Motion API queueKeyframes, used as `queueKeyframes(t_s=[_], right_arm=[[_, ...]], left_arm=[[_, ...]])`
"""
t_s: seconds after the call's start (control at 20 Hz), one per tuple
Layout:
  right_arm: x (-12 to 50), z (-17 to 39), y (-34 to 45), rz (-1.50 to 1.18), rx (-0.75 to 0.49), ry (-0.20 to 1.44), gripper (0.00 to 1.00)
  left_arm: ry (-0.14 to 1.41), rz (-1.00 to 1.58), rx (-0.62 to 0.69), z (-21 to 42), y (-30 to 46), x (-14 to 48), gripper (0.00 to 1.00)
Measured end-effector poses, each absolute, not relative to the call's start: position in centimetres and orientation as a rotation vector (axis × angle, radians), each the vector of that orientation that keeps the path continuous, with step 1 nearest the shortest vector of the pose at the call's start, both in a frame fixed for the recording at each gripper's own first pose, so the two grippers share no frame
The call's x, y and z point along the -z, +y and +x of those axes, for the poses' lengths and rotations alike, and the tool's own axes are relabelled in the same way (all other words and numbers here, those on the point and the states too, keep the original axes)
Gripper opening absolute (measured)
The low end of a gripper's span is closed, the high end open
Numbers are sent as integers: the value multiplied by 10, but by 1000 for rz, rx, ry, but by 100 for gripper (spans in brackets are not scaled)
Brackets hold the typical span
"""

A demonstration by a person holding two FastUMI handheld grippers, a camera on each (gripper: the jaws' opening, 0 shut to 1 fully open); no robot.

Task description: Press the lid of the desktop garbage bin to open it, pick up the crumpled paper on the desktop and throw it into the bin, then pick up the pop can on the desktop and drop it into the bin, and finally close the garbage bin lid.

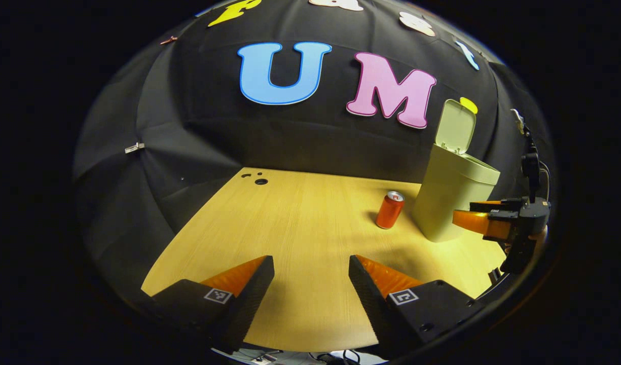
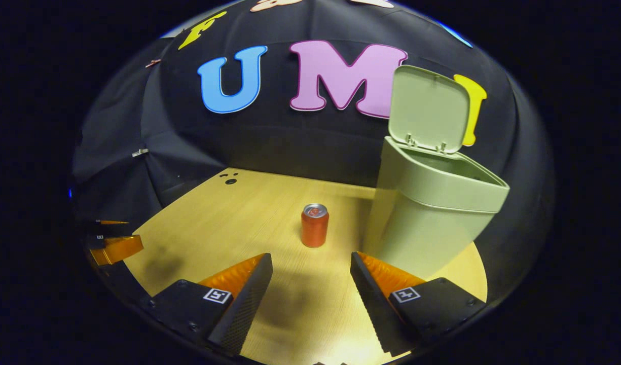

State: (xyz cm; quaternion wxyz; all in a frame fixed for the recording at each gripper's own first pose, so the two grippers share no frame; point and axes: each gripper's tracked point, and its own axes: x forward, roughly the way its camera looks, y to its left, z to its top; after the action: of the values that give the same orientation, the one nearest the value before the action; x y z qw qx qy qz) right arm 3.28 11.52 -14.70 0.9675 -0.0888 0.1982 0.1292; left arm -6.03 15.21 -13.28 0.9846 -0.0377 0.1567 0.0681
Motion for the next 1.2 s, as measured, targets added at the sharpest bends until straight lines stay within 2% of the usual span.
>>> queueKeyframes(t_s=[0.65,1.2], right_arm=[[232,170,134,-111,-223,532,99],[271,232,139,-62,-201,567,98]], left_arm=[[408,-136,-336,-64,182,144,96],[466,-150,-393,-53,168,157,96]])
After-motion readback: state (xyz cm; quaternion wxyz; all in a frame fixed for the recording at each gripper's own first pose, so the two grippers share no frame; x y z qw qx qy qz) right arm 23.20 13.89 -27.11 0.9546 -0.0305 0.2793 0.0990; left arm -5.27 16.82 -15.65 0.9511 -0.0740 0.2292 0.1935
